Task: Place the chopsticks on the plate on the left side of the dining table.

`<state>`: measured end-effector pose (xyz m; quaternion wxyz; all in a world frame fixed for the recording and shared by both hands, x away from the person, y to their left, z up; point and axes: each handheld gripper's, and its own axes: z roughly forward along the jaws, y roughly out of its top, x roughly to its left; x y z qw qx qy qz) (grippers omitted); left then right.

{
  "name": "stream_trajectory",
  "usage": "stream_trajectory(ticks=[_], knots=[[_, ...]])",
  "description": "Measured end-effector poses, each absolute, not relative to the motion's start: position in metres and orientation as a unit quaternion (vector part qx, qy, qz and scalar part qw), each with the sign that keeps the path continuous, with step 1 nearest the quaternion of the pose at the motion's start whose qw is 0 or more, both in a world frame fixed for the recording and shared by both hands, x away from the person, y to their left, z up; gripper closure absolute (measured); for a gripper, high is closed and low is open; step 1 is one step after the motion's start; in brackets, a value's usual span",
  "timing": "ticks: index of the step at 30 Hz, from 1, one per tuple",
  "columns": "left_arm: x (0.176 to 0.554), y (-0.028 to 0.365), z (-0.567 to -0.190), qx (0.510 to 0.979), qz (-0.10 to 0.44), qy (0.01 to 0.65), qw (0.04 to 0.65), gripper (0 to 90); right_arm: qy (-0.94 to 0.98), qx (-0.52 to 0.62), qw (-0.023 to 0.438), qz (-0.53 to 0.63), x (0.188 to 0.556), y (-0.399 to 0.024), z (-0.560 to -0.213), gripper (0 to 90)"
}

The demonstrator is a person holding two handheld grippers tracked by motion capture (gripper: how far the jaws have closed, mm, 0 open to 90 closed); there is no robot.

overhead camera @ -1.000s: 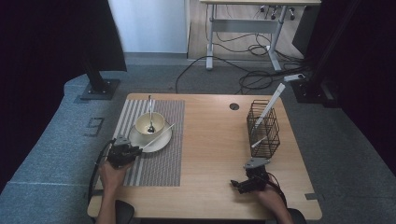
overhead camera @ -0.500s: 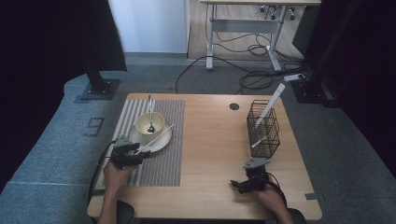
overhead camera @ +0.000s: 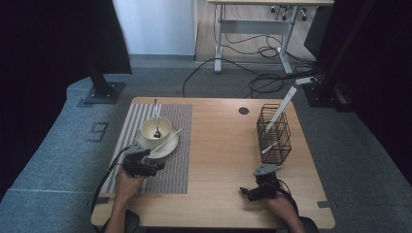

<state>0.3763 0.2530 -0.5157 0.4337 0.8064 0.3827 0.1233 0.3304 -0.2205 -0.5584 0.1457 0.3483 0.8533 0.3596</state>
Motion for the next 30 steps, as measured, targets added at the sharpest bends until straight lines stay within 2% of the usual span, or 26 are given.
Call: stream_trajectory(ticks=[1,30], knots=[[0.376,0.251,-0.516,0.81,0.124,0.381,0.428,0.0,0.853,0.348,0.146,0.36,0.33,-0.22,-0.558,0.0],[0.387,0.247,-0.529,0.809,0.122,0.41,0.402,0.0,0.854,0.347,0.145,0.359,0.331,-0.22,-0.558,0.0]])
